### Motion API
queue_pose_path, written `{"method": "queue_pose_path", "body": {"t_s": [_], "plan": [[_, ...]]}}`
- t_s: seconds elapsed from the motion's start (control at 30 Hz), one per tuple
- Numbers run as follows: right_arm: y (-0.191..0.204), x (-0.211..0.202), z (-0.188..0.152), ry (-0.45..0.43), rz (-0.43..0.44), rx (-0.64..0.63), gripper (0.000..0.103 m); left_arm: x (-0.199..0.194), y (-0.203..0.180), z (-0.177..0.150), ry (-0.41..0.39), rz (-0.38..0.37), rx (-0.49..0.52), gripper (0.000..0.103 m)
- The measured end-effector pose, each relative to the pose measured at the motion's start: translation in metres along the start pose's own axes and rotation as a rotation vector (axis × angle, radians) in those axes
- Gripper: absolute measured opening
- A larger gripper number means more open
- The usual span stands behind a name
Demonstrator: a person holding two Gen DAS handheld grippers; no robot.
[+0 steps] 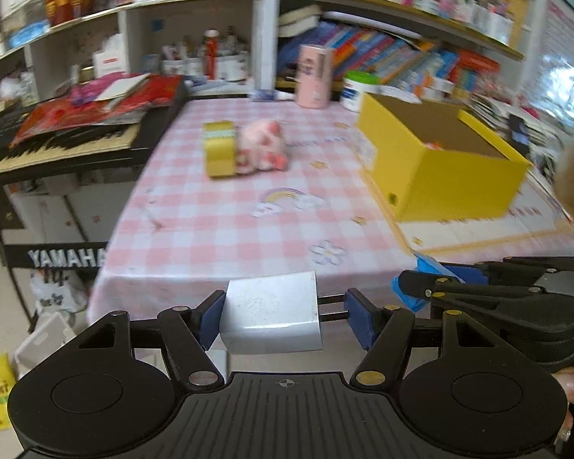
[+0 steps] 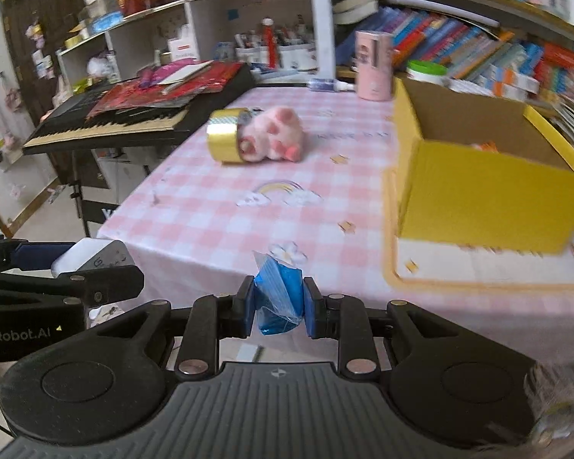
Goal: Organize objects
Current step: 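Carry the blue item and white charger with both tools over the yellow box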
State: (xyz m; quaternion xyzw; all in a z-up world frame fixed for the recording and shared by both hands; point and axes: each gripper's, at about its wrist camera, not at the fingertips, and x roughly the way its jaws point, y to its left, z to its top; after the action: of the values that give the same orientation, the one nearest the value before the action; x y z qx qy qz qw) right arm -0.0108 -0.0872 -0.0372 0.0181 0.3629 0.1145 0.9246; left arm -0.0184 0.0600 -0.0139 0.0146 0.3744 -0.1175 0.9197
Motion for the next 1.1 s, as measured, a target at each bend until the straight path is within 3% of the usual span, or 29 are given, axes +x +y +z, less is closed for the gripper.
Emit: {"method": "queue_pose_path", "body": {"t_s": [0.63,0.8,1.1], "plan": [[-0.097,-0.059,-0.045,-0.01,-0.251,0.24,0.023,0.03,-0.11,0.015,0.021,-0.232,0.217,0.066],[-0.126,-0.062,-0.04,-0.018,-0.283,0.28,0.023,0.041,-0.132,0.029,0.0,-0.273,0.252,0.066],[-0.161,-0.049,-0.015,-0.02,-0.294,0.273,0.023,0.063,-0.151,0.056,-0.022,-0.272,0.261,0.066]]}}
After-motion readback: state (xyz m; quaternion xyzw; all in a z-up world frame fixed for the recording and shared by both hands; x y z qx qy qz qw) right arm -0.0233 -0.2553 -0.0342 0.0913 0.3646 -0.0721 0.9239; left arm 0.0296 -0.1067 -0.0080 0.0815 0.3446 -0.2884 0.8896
